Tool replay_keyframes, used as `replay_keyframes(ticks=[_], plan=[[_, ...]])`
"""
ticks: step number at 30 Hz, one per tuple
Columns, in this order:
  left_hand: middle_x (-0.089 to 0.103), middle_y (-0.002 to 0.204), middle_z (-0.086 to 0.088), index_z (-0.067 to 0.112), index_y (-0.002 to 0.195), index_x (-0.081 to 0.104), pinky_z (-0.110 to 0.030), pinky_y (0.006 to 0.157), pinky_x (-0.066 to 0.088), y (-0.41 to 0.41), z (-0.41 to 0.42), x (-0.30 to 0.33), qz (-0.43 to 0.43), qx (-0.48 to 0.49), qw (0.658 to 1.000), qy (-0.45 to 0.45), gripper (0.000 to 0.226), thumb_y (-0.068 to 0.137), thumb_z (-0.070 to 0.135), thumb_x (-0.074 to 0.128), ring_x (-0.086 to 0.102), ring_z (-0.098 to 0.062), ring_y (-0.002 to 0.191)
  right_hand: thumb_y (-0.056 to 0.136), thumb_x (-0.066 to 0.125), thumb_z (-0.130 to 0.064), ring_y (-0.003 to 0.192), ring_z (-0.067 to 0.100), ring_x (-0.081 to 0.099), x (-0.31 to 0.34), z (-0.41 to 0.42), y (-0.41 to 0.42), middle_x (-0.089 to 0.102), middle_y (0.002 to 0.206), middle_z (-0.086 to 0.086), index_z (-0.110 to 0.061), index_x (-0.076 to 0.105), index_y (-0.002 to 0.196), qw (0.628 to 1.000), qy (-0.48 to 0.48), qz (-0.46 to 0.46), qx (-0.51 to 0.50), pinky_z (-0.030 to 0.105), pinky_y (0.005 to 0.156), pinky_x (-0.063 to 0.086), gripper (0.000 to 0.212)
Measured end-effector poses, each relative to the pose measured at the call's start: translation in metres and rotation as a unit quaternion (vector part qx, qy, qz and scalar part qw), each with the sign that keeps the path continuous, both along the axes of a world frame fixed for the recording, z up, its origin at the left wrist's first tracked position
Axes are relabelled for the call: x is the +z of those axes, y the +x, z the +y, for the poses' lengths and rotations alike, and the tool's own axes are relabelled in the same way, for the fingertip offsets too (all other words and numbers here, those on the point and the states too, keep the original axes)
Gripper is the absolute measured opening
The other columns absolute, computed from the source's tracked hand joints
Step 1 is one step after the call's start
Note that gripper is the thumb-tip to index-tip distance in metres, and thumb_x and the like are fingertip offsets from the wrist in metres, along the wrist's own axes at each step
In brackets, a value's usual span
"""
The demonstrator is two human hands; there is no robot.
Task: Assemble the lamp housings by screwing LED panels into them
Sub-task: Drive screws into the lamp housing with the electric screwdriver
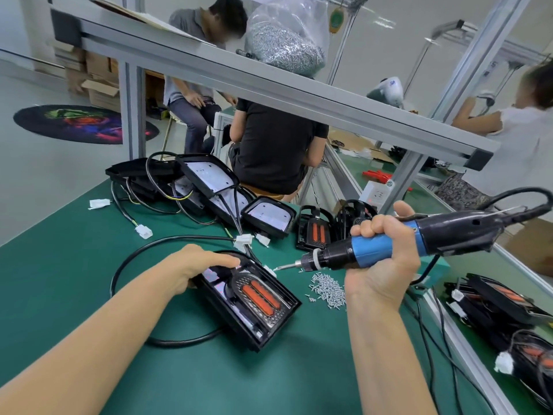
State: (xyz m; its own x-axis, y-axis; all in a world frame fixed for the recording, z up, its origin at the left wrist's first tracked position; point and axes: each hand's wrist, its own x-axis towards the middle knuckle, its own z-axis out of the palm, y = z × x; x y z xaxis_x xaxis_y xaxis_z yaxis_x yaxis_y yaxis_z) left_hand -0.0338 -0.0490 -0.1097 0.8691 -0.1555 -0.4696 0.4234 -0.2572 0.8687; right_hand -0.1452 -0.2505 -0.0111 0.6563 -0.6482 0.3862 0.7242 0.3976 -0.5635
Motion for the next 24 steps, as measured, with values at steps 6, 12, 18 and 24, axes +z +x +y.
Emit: replay_keyframes(ticks=[6,12,18,24], plan=[[0.071,0.100,-0.019,0.000,0.101,0.068,-0.035,0.080,0.054,-0.023,0.001,-0.001,-0.009,-0.012,0.989,-0.147,0.047,0.056,0.008,0.081,0.067,-0.028,0.086,0.071,0.051,0.001,0.049,0.011,0.046,-0.004,0.005,0.005,0.048,0.053,-0.005,-0.016,0.056,0.094,1.000,-0.017,-0.002,-0.002,0.024,0.057,0.045,0.029],[0.072,0.096,-0.018,-0.004,0.102,0.066,-0.041,0.090,0.051,-0.039,-0.003,-0.003,-0.062,-0.003,0.981,-0.182,0.038,0.067,0.005,0.080,0.067,-0.027,0.083,0.072,0.052,0.002,0.051,0.014,0.045,-0.010,0.018,0.012,0.048,0.054,-0.003,-0.012,0.054,0.097,0.999,-0.038,-0.001,-0.004,0.026,0.058,0.045,0.029],[0.074,0.096,-0.012,0.003,0.097,0.070,-0.040,0.095,0.049,-0.045,-0.003,-0.005,-0.092,0.001,0.976,-0.199,0.042,0.058,0.012,0.084,0.067,-0.031,0.097,0.071,0.054,0.002,0.049,0.014,0.048,-0.015,0.030,0.021,0.050,0.052,-0.003,-0.014,0.057,0.095,0.998,-0.066,0.016,-0.015,0.025,0.059,0.046,0.028],[0.075,0.094,-0.009,0.007,0.095,0.071,-0.044,0.099,0.047,-0.049,0.000,-0.003,-0.096,-0.008,0.971,-0.218,0.061,0.039,0.029,0.087,0.070,-0.025,0.092,0.073,0.055,0.001,0.052,0.016,0.049,-0.023,0.034,0.029,0.051,0.057,0.001,-0.025,0.066,0.085,0.994,-0.109,0.023,-0.021,0.030,0.062,0.045,0.031]])
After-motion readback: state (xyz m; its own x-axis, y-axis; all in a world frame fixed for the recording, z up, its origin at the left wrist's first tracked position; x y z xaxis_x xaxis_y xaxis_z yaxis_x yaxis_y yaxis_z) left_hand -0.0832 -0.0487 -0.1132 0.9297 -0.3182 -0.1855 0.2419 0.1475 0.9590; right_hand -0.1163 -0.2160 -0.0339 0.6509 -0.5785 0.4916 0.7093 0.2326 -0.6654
